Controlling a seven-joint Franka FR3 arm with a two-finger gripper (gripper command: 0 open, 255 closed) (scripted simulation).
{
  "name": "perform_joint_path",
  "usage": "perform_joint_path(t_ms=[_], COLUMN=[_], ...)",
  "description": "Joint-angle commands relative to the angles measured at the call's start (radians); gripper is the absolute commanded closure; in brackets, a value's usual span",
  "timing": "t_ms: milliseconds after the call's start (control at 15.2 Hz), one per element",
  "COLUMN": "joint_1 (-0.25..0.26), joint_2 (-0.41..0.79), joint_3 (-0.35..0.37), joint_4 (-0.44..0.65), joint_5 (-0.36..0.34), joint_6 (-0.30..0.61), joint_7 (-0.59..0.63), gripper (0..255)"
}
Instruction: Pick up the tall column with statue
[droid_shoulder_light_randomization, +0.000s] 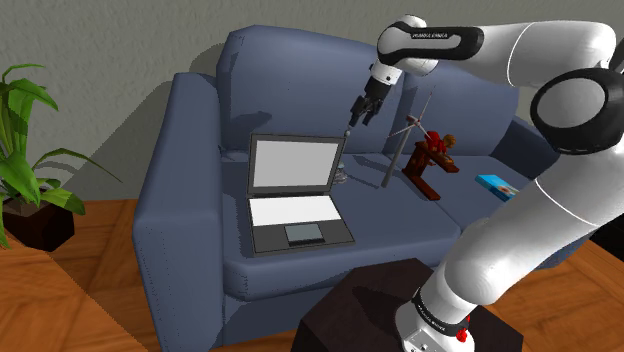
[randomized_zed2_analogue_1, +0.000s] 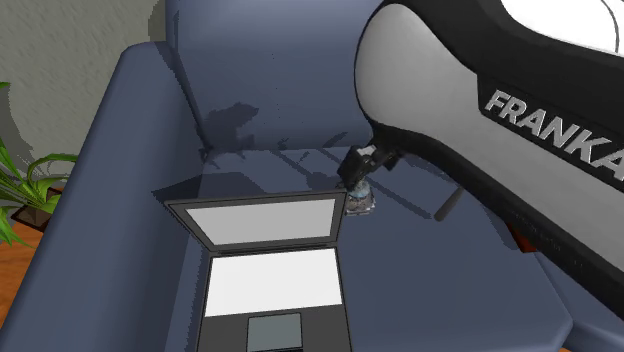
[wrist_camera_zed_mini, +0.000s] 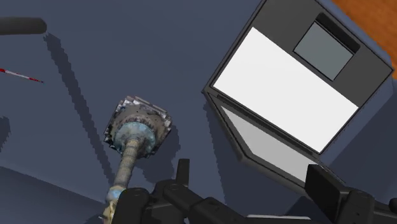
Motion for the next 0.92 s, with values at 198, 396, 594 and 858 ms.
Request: perform_joint_path(t_ms=[198,396,594,858], joint_1=[-0.024,-0.056,-0.103,-0.119], joint_2=[0.19,0.318,0.453,0.497], joint_3=[-0.062,-0.084,-0.094,-0.09], joint_4=[0.167,0.296,0.446,0.459], joint_5=[0.076,0.136,0.199,0.22], joint_6=[-0.003,-0.025,-0.061,-0.036], joint_7=[-0.129,-0.199,-0.26,-0.284], gripper=[0,0,0,0])
